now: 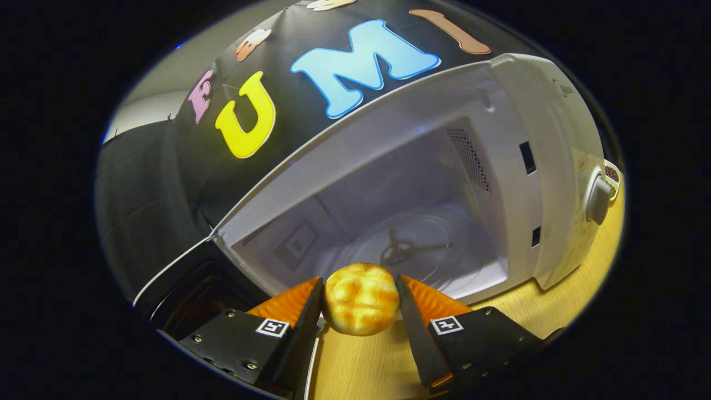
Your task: Open the microwave, put the food inside, and close the microwave door.
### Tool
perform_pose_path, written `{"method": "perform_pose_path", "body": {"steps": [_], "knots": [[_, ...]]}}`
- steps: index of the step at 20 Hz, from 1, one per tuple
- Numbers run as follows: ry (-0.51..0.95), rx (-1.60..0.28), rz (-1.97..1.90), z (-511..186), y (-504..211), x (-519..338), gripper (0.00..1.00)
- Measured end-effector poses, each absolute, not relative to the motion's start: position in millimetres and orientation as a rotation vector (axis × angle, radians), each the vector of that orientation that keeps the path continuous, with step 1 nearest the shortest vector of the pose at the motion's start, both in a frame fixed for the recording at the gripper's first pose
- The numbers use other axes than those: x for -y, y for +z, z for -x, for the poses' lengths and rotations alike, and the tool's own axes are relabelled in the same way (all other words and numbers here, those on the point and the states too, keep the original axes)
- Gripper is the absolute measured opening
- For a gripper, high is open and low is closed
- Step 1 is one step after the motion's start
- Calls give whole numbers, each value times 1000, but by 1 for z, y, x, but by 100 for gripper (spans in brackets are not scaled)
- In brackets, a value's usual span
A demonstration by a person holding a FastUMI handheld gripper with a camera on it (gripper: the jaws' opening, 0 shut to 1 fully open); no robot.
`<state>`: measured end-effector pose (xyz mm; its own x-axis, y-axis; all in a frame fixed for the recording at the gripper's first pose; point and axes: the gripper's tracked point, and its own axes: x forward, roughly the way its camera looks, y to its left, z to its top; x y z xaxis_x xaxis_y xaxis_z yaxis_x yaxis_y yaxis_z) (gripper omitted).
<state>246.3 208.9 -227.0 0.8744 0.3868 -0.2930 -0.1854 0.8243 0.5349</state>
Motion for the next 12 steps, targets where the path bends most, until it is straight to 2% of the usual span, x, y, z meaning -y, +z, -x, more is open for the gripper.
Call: {"method": "perform_pose_path", "body": {"steps": [6, 10, 11, 12], "knots": [[234, -378, -469, -279, -240, -210, 77], [216, -365, -408, -277, -240, -212, 90], [213, -358, -389, -276, -236, -212, 99], [217, -351, -372, -271, -231, -211, 98]]}}
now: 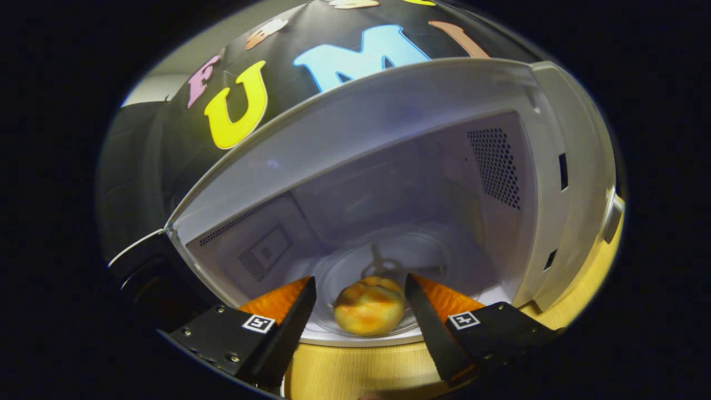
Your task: Open the microwave, put the food inside, and close the microwave door.
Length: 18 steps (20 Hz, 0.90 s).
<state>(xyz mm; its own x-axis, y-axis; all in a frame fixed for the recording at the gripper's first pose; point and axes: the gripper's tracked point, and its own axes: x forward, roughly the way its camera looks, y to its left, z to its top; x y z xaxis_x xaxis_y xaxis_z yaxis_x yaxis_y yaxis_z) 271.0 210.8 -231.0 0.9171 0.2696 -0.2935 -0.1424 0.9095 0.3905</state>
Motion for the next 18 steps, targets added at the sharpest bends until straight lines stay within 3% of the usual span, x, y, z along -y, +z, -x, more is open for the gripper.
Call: {"method": "perform_pose_path", "body": {"steps": [6, 18], "knots": [[290, -297, -313, -215, -180, -210, 97], [472, -139, -203, -38, -54, -217, 97]]}}
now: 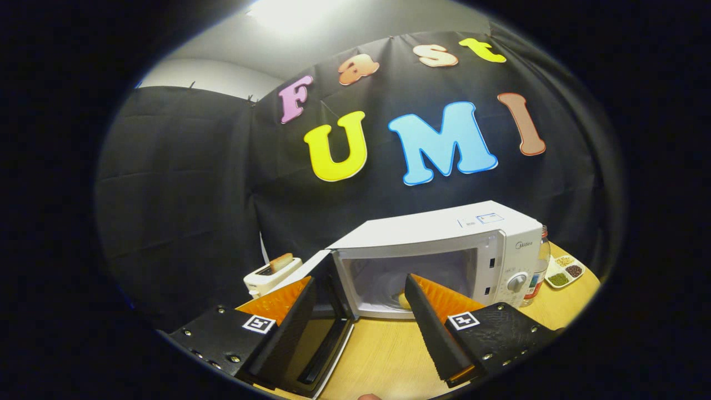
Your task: Open the microwave, put the food inside, and close the microwave door.
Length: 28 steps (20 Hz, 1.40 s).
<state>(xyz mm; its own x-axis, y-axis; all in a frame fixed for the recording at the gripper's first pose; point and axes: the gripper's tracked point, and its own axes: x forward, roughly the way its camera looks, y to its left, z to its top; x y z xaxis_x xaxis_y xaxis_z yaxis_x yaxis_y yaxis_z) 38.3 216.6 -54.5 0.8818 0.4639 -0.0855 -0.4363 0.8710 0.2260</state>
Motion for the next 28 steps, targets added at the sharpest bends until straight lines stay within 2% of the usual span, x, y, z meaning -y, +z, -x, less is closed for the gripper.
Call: {"method": "perform_pose_path", "body": {"steps": [9, 16, 17, 20, 22, 23, 24, 28], "knots": [[700, -92, -194, 85, -21, -290, 97], [889, -122, -167, 151, -33, -358, 96], [910, -132, -158, 155, -39, -365, 93], [959, -187, -128, 162, -63, -383, 74], [975, -236, -95, 163, -83, -389, 46], [988, -261, -84, 164, -92, -390, 29], [1004, -292, -69, 165, -103, -393, 24], [1024, -388, -6, 163, -135, -384, 24]]}}
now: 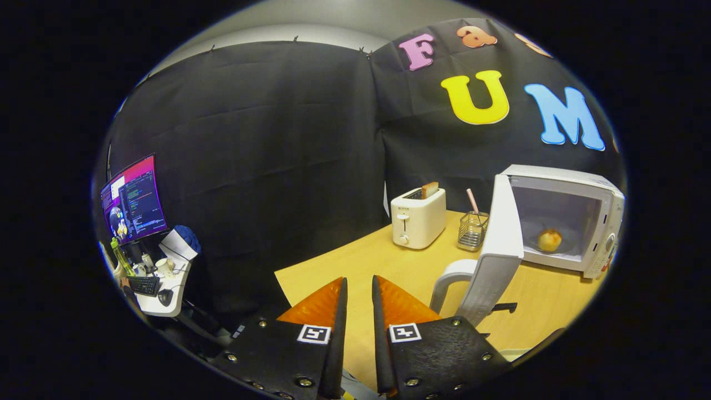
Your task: Open the microwave, put the food inside, and close the microwave door.
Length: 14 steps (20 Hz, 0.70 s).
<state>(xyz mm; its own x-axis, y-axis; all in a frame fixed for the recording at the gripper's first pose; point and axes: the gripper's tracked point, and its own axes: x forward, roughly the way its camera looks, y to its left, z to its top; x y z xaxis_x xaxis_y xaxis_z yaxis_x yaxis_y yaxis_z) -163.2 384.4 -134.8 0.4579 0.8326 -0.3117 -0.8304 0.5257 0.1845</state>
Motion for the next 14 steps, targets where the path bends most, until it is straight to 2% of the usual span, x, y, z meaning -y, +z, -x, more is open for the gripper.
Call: {"method": "perform_pose_path", "body": {"steps": [10, 14], "knots": [[961, -463, 34, 126, -167, -357, 24], [960, -474, 24, 125, -169, -351, 20]]}}
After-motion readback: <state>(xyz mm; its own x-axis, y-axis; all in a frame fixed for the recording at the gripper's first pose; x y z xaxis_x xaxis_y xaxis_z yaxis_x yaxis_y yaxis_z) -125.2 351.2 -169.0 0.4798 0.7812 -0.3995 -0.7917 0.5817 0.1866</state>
